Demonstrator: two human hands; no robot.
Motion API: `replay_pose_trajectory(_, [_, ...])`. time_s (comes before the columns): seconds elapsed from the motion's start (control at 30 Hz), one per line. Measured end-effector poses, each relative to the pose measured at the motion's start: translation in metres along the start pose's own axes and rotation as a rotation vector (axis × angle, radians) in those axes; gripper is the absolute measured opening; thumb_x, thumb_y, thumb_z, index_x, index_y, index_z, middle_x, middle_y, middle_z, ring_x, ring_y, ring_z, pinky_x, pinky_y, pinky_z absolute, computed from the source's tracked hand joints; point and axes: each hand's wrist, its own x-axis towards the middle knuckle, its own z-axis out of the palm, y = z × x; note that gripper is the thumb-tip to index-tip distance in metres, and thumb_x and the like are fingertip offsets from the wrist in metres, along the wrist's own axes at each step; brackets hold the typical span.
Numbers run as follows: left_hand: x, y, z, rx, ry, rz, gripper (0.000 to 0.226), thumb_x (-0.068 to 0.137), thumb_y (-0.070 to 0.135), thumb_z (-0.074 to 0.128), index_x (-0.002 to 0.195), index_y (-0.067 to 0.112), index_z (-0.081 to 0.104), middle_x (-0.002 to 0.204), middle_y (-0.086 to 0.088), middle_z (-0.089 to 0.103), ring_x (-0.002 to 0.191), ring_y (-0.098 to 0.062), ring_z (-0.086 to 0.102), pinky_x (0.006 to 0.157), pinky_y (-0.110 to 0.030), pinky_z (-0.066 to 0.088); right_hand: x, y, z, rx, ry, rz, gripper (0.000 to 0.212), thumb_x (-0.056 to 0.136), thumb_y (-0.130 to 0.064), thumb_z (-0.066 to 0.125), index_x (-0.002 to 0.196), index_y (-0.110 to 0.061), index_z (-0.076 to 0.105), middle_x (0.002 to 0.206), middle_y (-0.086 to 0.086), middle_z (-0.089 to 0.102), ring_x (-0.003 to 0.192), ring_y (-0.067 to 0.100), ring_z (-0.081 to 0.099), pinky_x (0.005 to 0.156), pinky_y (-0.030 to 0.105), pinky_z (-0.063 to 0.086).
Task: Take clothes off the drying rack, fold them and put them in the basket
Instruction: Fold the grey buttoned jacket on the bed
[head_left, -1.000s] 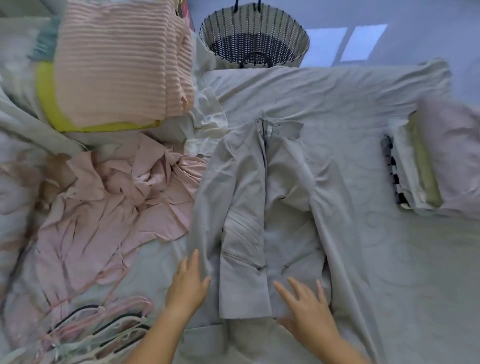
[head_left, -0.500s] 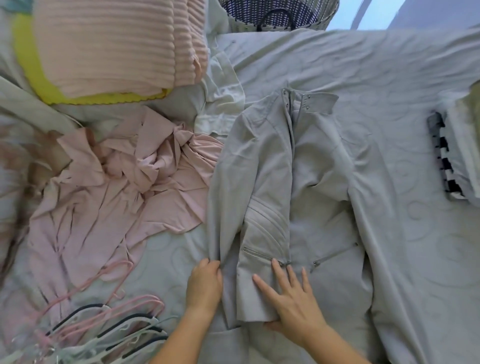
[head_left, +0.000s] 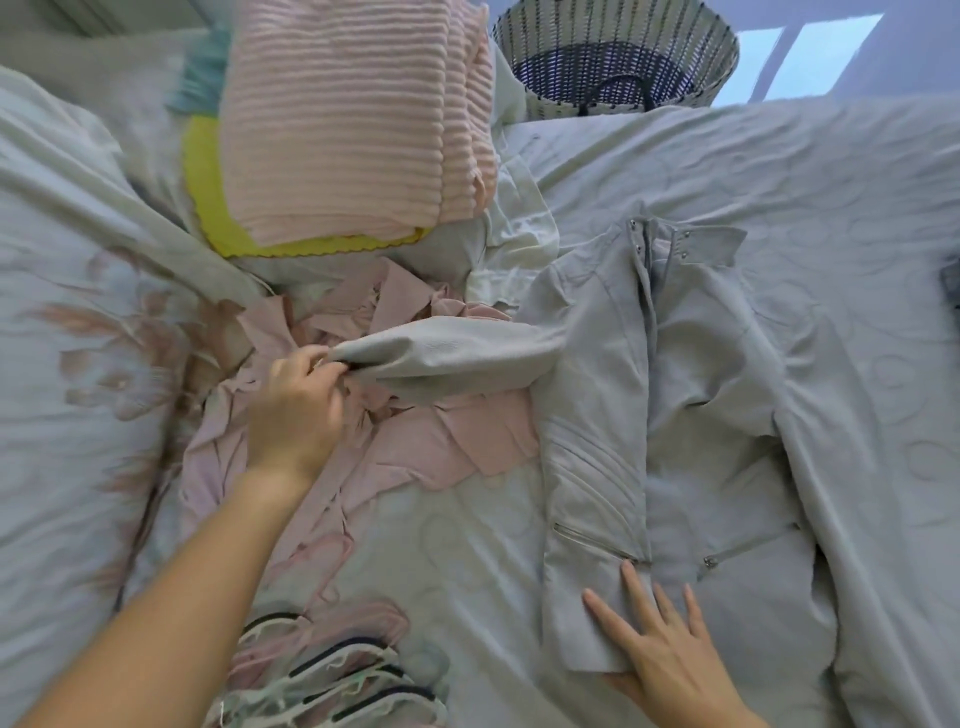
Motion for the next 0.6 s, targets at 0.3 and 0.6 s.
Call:
replay_pose_trajectory(0.3, [-0.127, 0.115, 0.068, -0.221, -0.484, 0.335, 0.09, 0.069, 0.059, 0.069, 0.142, 0.017, 0.037, 0.147, -0.012, 0.038, 0.129, -0.036, 0.045, 0.091, -0.052, 0.05, -0.027, 0.042, -0.014, -0.166, -0.015, -0.193, 0.118, 0.051, -0.078, 0.065, 0.151, -0.033, 0.022, 0.15, 0.011, 0.04, 0.136, 0.024, 0.041, 0.106, 0.048, 0.02])
replay_pose_trajectory(0.6, [-0.241, 0.176, 0.099, -0.11, -0.786, 0.475, 0.129, 0.045, 0.041, 0.09, 0.15, 0.036, 0.016, 0.146, -0.009, 0.038, 0.125, -0.044, 0.048, 0.079, -0.051, 0.054, -0.078, 0.124, 0.032, -0.211, -0.209, -0.071, 0.137, 0.027, -0.071, 0.08, 0.148, -0.033, 0.028, 0.152, 0.007, 0.035, 0.148, 0.026, -0.002, 0.113, 0.048, 0.007])
